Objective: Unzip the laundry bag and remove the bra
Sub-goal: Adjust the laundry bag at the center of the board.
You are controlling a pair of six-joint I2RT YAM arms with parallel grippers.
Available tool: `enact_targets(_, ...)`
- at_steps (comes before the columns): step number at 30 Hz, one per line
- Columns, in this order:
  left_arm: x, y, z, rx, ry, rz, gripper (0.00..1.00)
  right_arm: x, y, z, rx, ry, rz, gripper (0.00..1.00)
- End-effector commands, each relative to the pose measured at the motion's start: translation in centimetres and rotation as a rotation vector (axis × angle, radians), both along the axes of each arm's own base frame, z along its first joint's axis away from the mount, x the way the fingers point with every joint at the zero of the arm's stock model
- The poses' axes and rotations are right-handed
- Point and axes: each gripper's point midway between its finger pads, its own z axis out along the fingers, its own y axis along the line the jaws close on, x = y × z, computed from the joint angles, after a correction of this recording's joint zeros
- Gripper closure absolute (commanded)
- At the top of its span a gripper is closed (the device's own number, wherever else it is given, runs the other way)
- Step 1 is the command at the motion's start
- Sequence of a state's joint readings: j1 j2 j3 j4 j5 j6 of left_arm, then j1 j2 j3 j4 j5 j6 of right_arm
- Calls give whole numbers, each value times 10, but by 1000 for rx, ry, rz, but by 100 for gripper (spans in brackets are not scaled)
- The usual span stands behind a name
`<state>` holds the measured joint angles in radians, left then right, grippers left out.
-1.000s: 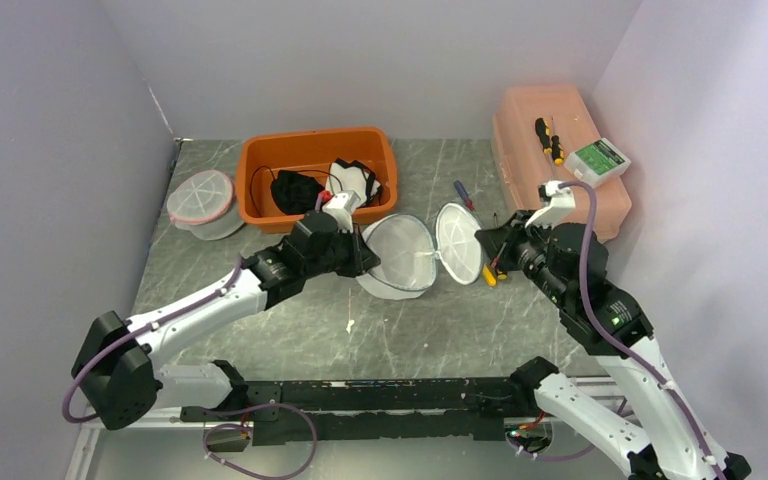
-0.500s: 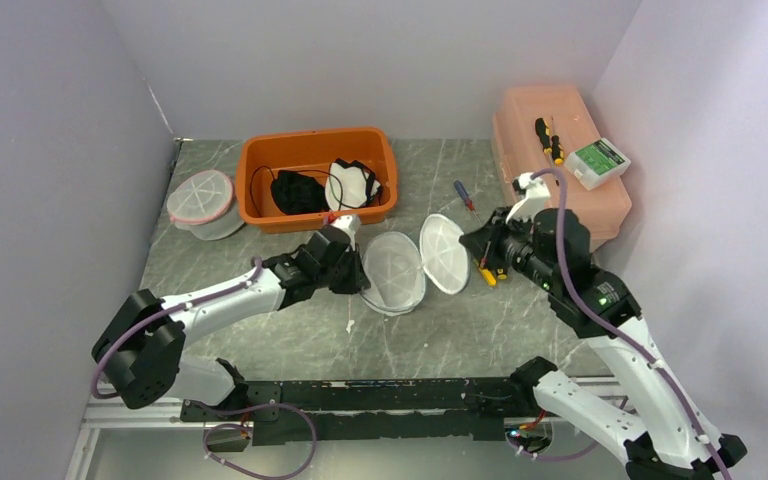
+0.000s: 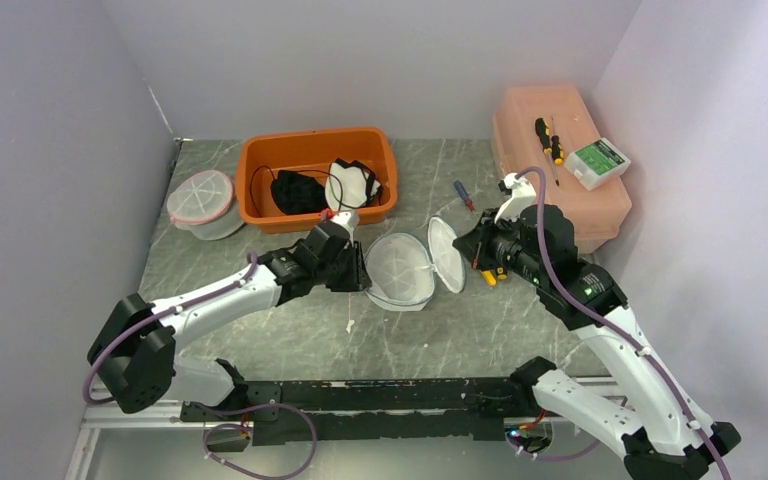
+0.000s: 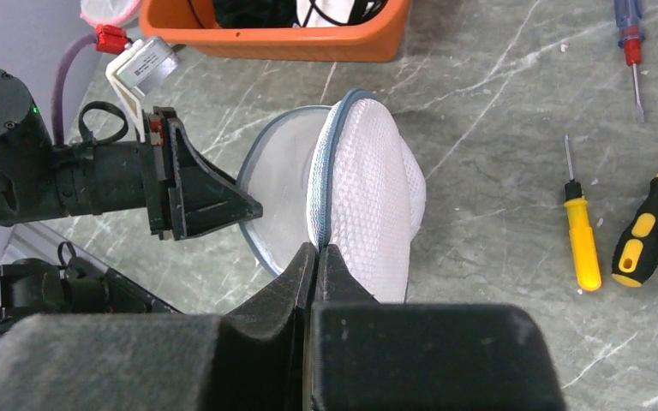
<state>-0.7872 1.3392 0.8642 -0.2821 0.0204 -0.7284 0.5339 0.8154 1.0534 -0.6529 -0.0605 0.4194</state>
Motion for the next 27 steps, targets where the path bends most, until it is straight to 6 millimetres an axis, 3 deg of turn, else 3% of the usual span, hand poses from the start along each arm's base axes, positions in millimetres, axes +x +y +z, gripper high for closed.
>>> enact_targets(1, 3, 1, 25, -7, -34, 5, 55, 2, 0, 19, 25, -49, -8, 100)
enact_targets(6, 8, 9, 30, 34, -56, 38, 40, 3, 1, 16, 28, -42, -6, 100)
enact_targets(16, 21, -3, 45, -6, -77, 62, 42, 5, 6, 12, 43, -31, -4, 100)
enact_targets(19, 25, -9, 42, 1, -62, 56, 48, 6, 8, 10, 44, -25, 3, 100)
enact_targets(27, 29, -13, 35, 28, -43, 52, 85, 7, 10, 8, 51, -22, 11, 100)
